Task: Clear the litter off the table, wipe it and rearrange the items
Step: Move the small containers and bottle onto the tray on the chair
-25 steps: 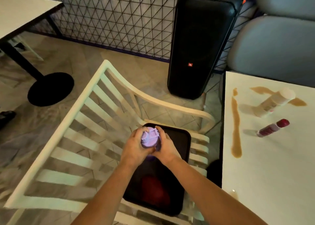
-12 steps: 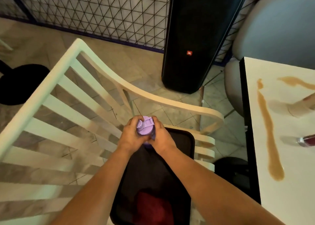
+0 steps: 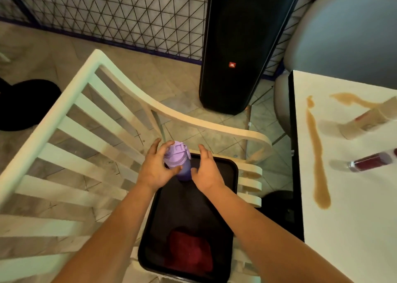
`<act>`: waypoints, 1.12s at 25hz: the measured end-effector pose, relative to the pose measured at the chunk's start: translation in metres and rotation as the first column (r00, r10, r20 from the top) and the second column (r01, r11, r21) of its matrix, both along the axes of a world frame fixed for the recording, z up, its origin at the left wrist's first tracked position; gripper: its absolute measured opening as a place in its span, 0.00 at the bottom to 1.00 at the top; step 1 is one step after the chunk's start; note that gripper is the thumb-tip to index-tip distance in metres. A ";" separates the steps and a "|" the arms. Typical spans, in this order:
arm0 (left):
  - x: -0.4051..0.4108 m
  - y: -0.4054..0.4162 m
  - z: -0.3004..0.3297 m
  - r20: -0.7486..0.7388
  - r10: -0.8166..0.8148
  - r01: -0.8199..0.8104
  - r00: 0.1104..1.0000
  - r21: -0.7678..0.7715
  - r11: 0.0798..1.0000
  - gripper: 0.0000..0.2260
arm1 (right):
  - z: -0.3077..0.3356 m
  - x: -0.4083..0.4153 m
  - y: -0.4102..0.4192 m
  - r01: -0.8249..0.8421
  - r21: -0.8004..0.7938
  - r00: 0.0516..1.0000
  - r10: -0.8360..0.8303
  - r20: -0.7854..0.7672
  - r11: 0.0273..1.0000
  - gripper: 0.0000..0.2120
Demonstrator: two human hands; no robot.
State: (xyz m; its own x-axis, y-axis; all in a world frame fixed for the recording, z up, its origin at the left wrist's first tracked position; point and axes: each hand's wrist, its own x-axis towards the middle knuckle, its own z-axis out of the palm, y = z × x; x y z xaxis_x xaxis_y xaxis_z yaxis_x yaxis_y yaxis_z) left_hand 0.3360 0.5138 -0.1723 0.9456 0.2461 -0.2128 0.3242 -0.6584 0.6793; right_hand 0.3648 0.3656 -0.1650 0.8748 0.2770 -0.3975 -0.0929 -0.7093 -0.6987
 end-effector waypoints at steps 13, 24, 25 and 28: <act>0.000 -0.222 0.144 0.380 -0.088 0.175 0.921 -0.200 0.964 0.11 | 0.136 -0.060 -0.215 0.353 0.178 0.626 -0.374 0.685 0.918 0.15; 0.112 -0.354 0.199 0.206 -0.537 0.518 0.818 0.144 0.843 0.35 | 0.137 0.013 -0.323 0.225 0.037 0.866 -0.217 0.450 0.974 0.23; 0.121 -0.359 0.198 0.188 -0.563 0.544 0.805 0.147 0.826 0.34 | 0.137 0.015 -0.324 0.200 0.098 0.874 -0.223 0.432 0.975 0.20; 0.141 -0.371 0.193 0.122 -0.607 0.604 0.785 0.066 0.794 0.27 | 0.131 0.015 -0.325 0.235 0.223 0.867 -0.307 0.392 0.946 0.08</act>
State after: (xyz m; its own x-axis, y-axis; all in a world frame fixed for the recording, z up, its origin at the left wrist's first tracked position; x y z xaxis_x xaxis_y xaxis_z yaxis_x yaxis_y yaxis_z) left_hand 0.4771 0.1431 0.0205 0.9203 -0.3830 -0.0791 -0.2358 -0.7047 0.6691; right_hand 0.3801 0.0402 -0.0341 0.9982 0.0335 0.0495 0.0598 -0.5718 -0.8182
